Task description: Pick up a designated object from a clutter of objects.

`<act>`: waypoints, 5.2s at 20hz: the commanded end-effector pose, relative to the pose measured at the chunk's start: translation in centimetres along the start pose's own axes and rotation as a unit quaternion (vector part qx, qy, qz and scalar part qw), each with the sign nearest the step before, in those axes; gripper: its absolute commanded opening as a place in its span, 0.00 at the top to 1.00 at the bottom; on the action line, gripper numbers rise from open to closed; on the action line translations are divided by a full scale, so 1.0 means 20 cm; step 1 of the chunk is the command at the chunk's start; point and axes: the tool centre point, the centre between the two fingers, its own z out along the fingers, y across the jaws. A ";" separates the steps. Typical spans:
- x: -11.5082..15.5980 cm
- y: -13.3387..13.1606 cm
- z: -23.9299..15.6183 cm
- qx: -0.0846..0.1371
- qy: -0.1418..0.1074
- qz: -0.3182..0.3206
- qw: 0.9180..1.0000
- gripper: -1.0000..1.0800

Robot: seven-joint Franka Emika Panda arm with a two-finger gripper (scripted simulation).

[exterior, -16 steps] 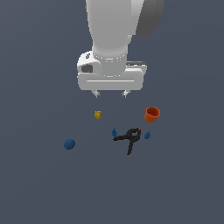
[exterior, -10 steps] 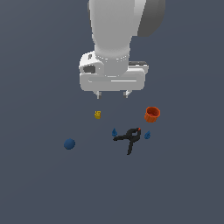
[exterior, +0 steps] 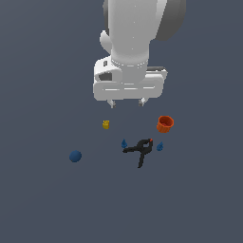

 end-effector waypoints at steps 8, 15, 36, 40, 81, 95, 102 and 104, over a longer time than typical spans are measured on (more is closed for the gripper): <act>0.05 0.07 0.06 0.002 0.001 -0.018 1.000 0.04; 0.13 0.20 0.18 0.004 0.004 -0.052 0.999 0.04; 0.31 0.88 0.79 0.001 0.017 -0.203 0.979 0.04; 0.31 1.01 0.91 -0.002 0.018 -0.231 0.973 0.04; 0.28 1.25 1.41 -0.009 0.019 -0.284 0.959 1.00; 0.26 1.25 1.31 -0.009 0.019 -0.284 0.959 1.00; 0.21 1.22 1.08 -0.009 0.019 -0.284 0.959 1.00; 0.19 1.21 0.98 -0.009 0.019 -0.284 0.959 1.00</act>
